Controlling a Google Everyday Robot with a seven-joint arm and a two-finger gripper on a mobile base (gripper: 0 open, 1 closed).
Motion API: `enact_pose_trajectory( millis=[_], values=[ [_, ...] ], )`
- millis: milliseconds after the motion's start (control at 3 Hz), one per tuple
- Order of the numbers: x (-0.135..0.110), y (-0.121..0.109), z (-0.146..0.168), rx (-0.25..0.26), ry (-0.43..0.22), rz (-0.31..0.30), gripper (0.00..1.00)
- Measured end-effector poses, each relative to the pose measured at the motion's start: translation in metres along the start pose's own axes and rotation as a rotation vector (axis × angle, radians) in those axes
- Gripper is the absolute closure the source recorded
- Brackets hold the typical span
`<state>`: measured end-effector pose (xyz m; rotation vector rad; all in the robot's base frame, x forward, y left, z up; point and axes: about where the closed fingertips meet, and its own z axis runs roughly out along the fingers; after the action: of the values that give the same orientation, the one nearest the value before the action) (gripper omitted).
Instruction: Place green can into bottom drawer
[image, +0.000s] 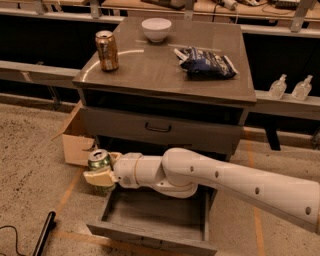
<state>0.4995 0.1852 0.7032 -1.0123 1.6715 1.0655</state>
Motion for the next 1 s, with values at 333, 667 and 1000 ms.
enact_pose_trajectory(
  millis=[333,667,1000],
  values=[
    [0.043,-0.030,-0.013,0.084,0.032,-0.088,1.00],
    [0.081,-0.054,-0.018,0.142,0.068,-0.197,1.00],
    [0.107,-0.080,-0.013,0.191,0.074,-0.293,1.00]
  ],
)
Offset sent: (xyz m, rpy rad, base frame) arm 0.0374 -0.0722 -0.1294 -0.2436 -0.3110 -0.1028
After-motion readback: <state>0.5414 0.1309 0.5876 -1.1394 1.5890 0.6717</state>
